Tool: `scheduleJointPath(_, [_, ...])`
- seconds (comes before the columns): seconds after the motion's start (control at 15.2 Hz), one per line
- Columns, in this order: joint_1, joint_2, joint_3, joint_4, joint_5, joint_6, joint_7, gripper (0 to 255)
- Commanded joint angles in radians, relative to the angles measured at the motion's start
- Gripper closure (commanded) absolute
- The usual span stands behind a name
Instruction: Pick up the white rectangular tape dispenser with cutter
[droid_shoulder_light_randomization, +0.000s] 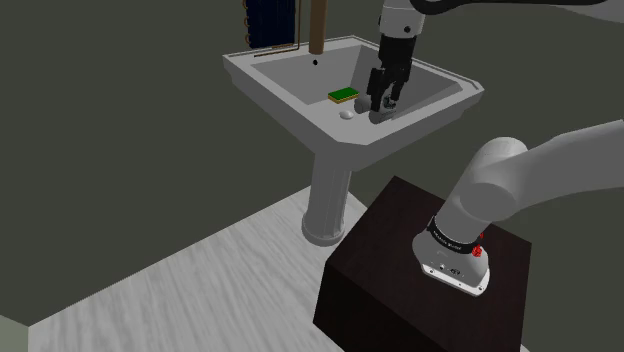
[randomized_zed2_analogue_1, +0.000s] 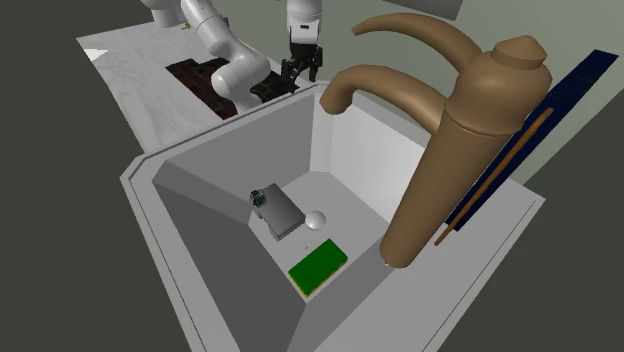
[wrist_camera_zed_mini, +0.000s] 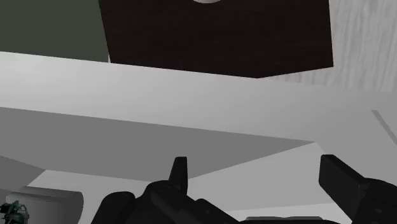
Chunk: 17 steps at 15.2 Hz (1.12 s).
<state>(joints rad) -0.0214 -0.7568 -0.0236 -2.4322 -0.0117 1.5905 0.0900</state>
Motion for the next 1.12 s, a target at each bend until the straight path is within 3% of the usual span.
scheduleJointPath(0.0, [0.000, 0.000, 0.000, 0.000, 0.000, 0.000, 0.000, 0])
scheduleJointPath(0.59, [-0.064, 0.145, -0.196, 0.029, -0.108, 0.152, -0.221, 0])
scheduleJointPath(1.06, [-0.087, 0.326, -0.346, 0.123, -0.128, 0.266, -0.397, 0])
